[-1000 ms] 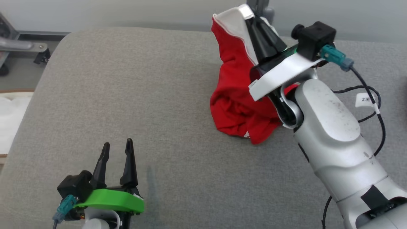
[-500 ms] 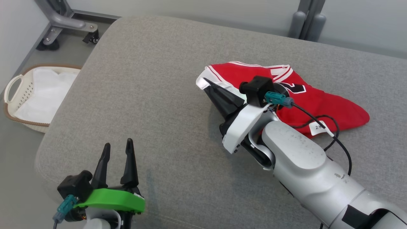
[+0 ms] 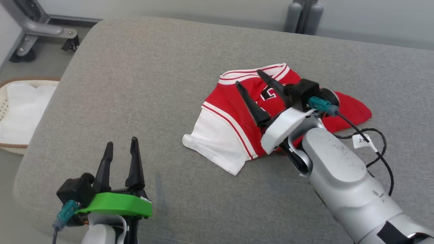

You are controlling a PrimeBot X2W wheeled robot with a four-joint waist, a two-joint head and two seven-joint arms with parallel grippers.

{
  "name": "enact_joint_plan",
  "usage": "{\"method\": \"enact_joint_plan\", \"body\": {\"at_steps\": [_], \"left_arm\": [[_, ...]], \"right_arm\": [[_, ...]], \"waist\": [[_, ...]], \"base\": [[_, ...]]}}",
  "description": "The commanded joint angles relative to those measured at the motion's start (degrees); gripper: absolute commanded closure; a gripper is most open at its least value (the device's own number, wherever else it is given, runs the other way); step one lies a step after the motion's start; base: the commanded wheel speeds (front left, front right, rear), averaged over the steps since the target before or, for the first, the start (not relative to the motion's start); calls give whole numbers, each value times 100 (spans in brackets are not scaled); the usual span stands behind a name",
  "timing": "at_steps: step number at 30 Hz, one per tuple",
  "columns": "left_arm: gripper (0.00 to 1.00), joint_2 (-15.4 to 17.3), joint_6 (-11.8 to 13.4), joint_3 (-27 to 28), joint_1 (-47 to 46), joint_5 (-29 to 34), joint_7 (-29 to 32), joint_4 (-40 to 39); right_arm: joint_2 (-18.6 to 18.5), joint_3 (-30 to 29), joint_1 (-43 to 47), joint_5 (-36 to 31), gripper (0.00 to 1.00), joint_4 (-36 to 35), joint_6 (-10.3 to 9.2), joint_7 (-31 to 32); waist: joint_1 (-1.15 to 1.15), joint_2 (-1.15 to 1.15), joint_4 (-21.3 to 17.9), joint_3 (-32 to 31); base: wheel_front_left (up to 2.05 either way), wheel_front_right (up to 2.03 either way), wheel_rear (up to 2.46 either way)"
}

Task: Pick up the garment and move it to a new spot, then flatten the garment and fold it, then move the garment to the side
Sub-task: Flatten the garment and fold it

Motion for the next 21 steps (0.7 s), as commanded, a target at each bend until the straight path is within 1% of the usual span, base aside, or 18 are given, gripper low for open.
{"method": "enact_joint_plan", "body": {"at_steps": [1, 6, 10, 13, 16, 21], "left_arm": [[0, 12, -6, 23, -127, 88, -2, -23], [0, 13, -42, 67, -130, 171, -3, -24], [0, 14, -66, 35, -179, 198, -2, 1], [0, 14, -82, -5, -206, 198, -3, 23], [0, 16, -100, -29, -213, 186, -2, 66], [0, 14, -118, -29, -211, 204, -2, 104]], "right_arm": [[-28, -278, 113, -234, 0, -31, -9, -22], [-25, -1425, 353, -1059, 0, 16, -9, -17], [-24, -2349, 483, -1823, 0, 352, -9, 19], [-31, -3016, 516, -2454, 0, 618, -9, 163], [-39, -3636, 571, -2923, 0, 886, -9, 322], [-53, -4378, 484, -3443, 0, 1239, -9, 487]], "waist": [[0, 0, -307, -20], [0, 0, -624, 10], [0, 0, -687, 83], [0, 0, -645, 165], [0, 0, -525, 247], [0, 0, -333, 346]], "base": [[0, 0, 0], [0, 0, 0], [0, 0, 0], [0, 0, 0], [0, 0, 0], [0, 0, 0]]}}
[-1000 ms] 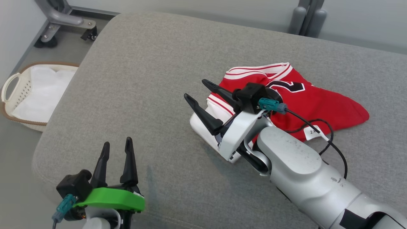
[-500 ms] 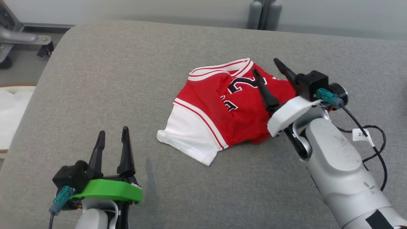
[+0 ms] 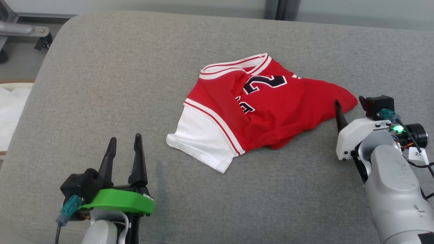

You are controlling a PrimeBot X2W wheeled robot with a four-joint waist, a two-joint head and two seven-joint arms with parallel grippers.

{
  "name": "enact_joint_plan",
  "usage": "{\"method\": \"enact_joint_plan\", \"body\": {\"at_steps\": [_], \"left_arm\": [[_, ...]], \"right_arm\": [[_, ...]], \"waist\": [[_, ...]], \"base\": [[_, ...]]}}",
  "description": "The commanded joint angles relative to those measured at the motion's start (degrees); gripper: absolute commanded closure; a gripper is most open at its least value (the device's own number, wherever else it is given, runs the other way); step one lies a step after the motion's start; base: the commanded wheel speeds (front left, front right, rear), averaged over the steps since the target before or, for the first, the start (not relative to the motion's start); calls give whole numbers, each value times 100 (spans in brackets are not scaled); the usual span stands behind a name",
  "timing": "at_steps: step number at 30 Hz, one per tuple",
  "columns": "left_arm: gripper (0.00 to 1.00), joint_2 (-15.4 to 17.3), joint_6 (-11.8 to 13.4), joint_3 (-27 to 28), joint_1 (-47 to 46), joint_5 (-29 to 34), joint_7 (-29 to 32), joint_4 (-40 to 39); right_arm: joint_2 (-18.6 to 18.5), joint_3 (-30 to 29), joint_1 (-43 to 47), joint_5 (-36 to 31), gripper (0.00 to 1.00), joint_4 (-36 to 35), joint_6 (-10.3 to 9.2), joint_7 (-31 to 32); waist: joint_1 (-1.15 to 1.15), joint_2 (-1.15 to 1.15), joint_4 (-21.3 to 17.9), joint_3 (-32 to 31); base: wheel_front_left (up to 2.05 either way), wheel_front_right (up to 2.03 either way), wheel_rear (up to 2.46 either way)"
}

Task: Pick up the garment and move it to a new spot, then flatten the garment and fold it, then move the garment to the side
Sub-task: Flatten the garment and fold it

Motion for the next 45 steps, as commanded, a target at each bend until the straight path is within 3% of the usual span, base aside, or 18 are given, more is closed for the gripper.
{"method": "enact_joint_plan", "body": {"at_steps": [1, 11, 12, 13, 15, 24, 31, 38, 45], "left_arm": [[0, 15, -25, -6, -61, 8, -2, 11], [0, 15, -32, -15, 36, 27, -2, 39], [0, 15, -31, -12, 36, 35, -2, 43], [0, 15, -31, -5, 30, 48, -2, 51], [0, 15, -33, 15, 23, 67, -3, 58], [0, 15, -63, 90, 42, 182, -2, 88], [0, 17, -71, 162, 128, 211, -2, 50], [0, 17, -63, 253, 139, 229, -2, 27], [0, 17, -80, 270, 42, 255, -2, 54]], "right_arm": [[-27, -172, -13, -119, 0, 69, -9, 25], [-5, -1149, -224, -335, 0, 788, -9, 70], [-2, -1146, -283, -302, 35, 871, -9, 29], [-1, -1115, -370, -267, 62, 969, -9, -50], [-2, -1034, -524, -191, 100, 1106, -9, -207], [-7, -282, -931, 289, 100, 1143, -9, -508], [-6, 256, -346, 993, 100, -71, -9, -512], [-4, 109, 841, 1375, 100, -1131, -9, -496], [-5, -158, 1622, 1643, 100, -1376, -9, -487]], "waist": [[0, 0, 148, 91], [0, 0, 274, 130], [0, 0, 265, 132], [0, 0, 242, 133], [0, 0, 177, 121], [0, 0, -326, -15], [0, 0, -870, -130], [0, 0, -1234, -77], [0, 0, -1301, 42]], "base": [[0, 0, 0], [0, 0, 0], [0, 0, 0], [0, 0, 0], [0, 0, 0], [0, 0, 0], [0, 0, 0], [0, 0, 0], [0, 0, 0]]}}
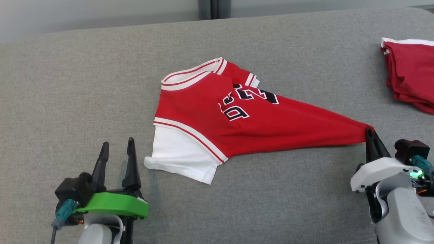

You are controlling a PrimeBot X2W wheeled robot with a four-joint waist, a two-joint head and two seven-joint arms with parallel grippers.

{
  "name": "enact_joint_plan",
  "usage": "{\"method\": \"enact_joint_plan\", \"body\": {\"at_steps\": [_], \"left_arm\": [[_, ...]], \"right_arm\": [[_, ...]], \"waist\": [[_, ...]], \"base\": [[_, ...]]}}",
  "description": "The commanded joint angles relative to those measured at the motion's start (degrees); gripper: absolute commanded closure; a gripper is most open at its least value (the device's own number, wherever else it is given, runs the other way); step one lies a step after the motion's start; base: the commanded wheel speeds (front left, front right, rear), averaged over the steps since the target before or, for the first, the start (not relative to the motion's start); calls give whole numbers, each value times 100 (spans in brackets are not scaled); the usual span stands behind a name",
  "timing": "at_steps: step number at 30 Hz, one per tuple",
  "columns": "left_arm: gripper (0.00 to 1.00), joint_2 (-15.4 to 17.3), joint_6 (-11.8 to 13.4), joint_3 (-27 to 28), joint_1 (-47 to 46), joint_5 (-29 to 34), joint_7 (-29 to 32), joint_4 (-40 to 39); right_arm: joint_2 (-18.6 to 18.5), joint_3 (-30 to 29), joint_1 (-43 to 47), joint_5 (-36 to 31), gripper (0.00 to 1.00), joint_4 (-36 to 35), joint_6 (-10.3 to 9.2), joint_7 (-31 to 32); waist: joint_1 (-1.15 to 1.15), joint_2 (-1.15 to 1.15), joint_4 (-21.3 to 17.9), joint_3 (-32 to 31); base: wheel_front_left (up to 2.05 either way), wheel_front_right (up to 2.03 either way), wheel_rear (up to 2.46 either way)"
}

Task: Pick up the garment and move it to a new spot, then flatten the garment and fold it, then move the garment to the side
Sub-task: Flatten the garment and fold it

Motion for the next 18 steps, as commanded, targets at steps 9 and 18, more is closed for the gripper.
{"method": "enact_joint_plan", "body": {"at_steps": [9, 18], "left_arm": [[0, 19, -36, 66, -38, 87, -2, 32], [0, 18, -49, 85, 46, 32, -2, 81]], "right_arm": [[-27, 51, 354, 214, 0, -458, -9, -46], [-19, -42, 576, -169, 0, -1758, -9, -50]], "waist": [[0, 0, 14, 32], [0, 0, 56, -122]], "base": [[0, 0, 0], [0, 0, 0]]}}
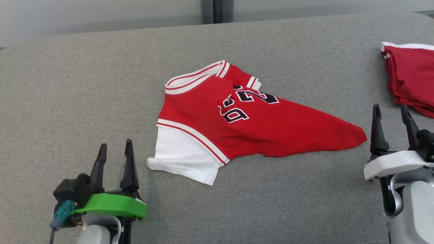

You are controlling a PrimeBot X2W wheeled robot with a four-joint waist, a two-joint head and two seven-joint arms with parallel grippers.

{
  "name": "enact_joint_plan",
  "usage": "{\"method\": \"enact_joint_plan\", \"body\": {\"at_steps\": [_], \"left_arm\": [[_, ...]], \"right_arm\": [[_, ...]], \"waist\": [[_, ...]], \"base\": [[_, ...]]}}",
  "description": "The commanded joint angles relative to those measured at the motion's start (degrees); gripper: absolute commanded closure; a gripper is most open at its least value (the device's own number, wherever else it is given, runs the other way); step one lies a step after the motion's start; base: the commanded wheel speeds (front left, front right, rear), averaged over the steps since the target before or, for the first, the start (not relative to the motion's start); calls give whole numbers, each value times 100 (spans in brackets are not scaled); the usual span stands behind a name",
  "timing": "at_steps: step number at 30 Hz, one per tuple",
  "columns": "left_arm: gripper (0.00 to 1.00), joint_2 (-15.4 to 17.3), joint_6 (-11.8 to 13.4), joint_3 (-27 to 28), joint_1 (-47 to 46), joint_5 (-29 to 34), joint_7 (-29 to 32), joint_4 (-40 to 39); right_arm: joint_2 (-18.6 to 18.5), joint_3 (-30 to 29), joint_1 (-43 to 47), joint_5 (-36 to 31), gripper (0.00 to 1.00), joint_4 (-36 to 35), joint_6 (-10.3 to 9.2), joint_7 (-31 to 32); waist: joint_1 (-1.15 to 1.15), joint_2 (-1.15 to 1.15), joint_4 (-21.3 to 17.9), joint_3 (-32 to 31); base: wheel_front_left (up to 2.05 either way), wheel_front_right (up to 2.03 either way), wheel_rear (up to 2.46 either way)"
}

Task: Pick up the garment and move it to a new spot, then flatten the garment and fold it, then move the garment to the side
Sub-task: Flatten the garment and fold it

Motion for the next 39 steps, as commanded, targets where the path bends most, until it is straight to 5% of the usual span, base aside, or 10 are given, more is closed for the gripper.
{"method": "enact_joint_plan", "body": {"at_steps": [1, 18, 39], "left_arm": [[0, 17, -23, 0, 60, -1, -2, 18], [0, 18, -7, -293, 578, -121, -2, 103], [0, 27, -20, -788, 400, -145, 44, 742]], "right_arm": [[-13, 86, 135, -11, 0, -126, -9, -16], [-17, 843, 778, 240, 0, 138, -9, -8], [-16, 1066, 868, 320, 0, 131, -9, -23]], "waist": [[0, 0, 12, -53], [0, 0, 197, -734], [0, 0, 75, -830]], "base": [[0, 0, 0], [0, 0, 0], [0, 0, 0]]}}
